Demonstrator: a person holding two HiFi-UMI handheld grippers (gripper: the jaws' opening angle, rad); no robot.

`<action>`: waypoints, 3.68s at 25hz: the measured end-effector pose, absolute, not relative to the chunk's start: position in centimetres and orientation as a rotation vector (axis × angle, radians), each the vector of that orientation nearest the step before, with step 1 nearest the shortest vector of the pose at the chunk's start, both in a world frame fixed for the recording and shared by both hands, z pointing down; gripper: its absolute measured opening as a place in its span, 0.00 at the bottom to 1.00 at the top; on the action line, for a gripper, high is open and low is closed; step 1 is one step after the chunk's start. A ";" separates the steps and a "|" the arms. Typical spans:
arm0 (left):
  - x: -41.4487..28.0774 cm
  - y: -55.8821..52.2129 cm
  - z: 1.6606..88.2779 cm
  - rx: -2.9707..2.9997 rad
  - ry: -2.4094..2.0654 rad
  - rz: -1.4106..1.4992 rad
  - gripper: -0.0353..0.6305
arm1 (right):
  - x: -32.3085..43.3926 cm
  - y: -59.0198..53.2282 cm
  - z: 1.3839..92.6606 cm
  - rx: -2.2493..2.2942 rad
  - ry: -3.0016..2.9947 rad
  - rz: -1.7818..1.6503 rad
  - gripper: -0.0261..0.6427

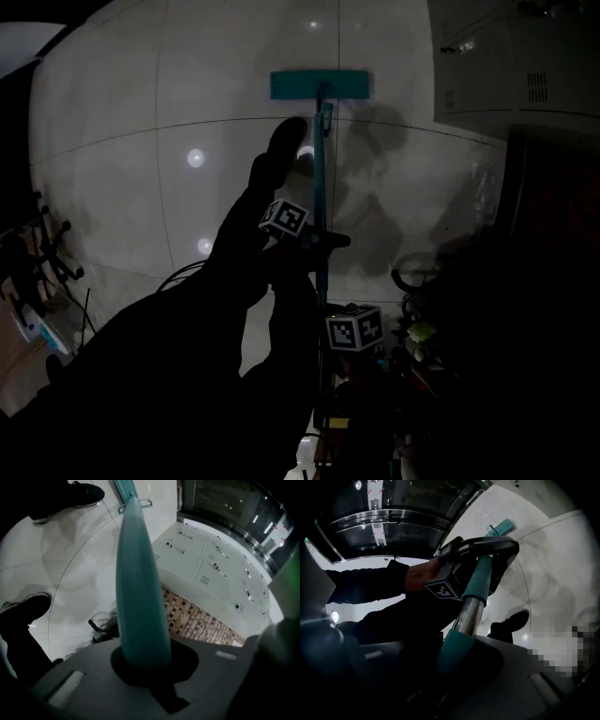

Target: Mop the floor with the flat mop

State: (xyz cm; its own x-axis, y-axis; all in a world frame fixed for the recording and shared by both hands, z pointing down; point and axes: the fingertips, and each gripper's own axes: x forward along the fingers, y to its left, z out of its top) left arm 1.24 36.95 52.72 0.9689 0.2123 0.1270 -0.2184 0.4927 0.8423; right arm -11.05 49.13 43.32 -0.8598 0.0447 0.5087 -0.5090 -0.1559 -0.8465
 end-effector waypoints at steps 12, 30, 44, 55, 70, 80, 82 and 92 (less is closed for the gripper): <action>2.0 42.2 54.4 0.983 -0.003 0.311 0.08 | -10.3 53.6 44.4 0.521 -1.737 2.117 0.23; 1.3 21.4 54.0 0.982 -0.008 0.274 0.08 | -11.1 32.9 43.6 0.515 -1.728 2.143 0.23; 4.4 0.1 55.6 1.033 0.019 0.268 0.08 | -8.6 11.8 46.3 0.596 -1.763 2.116 0.23; 5.1 -8.9 56.4 1.092 0.008 0.229 0.08 | -8.0 3.6 48.1 0.625 -1.770 2.047 0.22; 2.9 6.2 52.0 1.102 0.007 0.288 0.09 | -10.1 18.6 43.5 0.608 -1.801 2.049 0.22; 0.9 26.1 51.8 1.043 -0.010 0.294 0.08 | -11.4 38.3 42.4 0.541 -1.757 2.053 0.22; 1.2 29.5 52.2 1.035 -0.005 0.292 0.08 | -11.0 41.6 42.8 0.537 -1.745 2.047 0.22; 2.0 39.9 54.2 0.999 0.015 0.308 0.08 | -10.5 51.6 44.6 0.545 -1.716 2.075 0.22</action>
